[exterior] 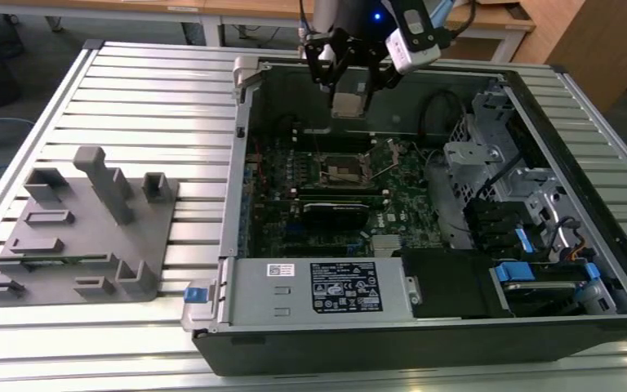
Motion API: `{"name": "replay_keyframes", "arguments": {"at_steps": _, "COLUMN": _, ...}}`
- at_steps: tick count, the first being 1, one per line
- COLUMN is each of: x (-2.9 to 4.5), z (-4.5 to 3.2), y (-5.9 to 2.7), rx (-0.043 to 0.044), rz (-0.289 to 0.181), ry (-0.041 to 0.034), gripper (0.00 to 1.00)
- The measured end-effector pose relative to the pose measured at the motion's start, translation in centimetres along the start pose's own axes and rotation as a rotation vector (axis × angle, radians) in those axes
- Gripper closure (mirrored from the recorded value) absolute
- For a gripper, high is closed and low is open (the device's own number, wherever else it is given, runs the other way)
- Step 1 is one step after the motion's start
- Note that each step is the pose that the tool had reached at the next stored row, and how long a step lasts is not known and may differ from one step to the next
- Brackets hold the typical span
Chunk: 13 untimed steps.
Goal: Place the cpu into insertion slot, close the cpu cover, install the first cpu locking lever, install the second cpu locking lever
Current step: 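Place the cpu into insertion slot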
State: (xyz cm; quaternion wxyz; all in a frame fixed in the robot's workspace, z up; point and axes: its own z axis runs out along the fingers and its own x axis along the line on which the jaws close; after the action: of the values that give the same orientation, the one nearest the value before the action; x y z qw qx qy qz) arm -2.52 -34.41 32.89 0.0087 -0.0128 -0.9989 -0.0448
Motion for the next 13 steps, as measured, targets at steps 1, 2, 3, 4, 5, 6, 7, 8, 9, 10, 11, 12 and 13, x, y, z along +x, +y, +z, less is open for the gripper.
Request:
{"name": "replay_keyframes", "arguments": {"at_steps": 1, "x": 0.0, "z": 0.14, "y": -0.01, "rx": 0.0, "rz": 0.0, "ry": 0.0, "gripper": 0.46}}
{"name": "replay_keyframes", "arguments": {"at_steps": 2, "x": -0.01, "z": 0.3, "y": -0.03, "rx": 0.0, "rz": 0.0, "ry": 0.0, "gripper": 0.46}}
{"name": "replay_keyframes", "arguments": {"at_steps": 3, "x": -0.01, "z": 0.45, "y": -0.04, "rx": 0.0, "rz": 0.0, "ry": 0.0, "gripper": 0.46}}
{"name": "replay_keyframes", "arguments": {"at_steps": 4, "x": -0.01, "z": 0.61, "y": -0.05, "rx": 0.0, "rz": 0.0, "ry": 0.0, "gripper": 0.46}}
{"name": "replay_keyframes", "arguments": {"at_steps": 5, "x": -0.02, "z": 0.78, "y": -0.07, "rx": 0.0, "rz": 0.0, "ry": 0.0, "gripper": 0.46}}
{"name": "replay_keyframes", "arguments": {"at_steps": 6, "x": -0.02, "z": 0.94, "y": -0.08, "rx": 0.0, "rz": 0.0, "ry": 0.0, "gripper": 0.46}}
{"name": "replay_keyframes", "arguments": {"at_steps": 7, "x": -0.02, "z": 1.11, "y": -0.1, "rx": 0.0, "rz": 0.0, "ry": 0.0, "gripper": 0.46}}
{"name": "replay_keyframes", "arguments": {"at_steps": 8, "x": -0.02, "z": 1.28, "y": -0.11, "rx": 0.0001, "rz": 0.0, "ry": 0.0, "gripper": 0.46}}
{"name": "replay_keyframes", "arguments": {"at_steps": 9, "x": -0.03, "z": 1.46, "y": -0.13, "rx": 0.0002, "rz": 0.0, "ry": 0.0001, "gripper": 0.46}}
{"name": "replay_keyframes", "arguments": {"at_steps": 10, "x": -0.03, "z": 1.63, "y": -0.15, "rx": 0.0001, "rz": 0.0, "ry": 0.0, "gripper": 0.46}}
{"name": "replay_keyframes", "arguments": {"at_steps": 11, "x": -0.04, "z": 1.8, "y": -0.16, "rx": -0.0001, "rz": 0.0, "ry": -0.0001, "gripper": 0.46}}
{"name": "replay_keyframes", "arguments": {"at_steps": 12, "x": -0.04, "z": 1.94, "y": -0.17, "rx": -0.0001, "rz": 0.0, "ry": -0.0001, "gripper": 0.46}}
{"name": "replay_keyframes", "arguments": {"at_steps": 13, "x": -0.04, "z": 2.01, "y": -0.18, "rx": -0.0001, "rz": 0.0, "ry": 0.0, "gripper": 0.46}}
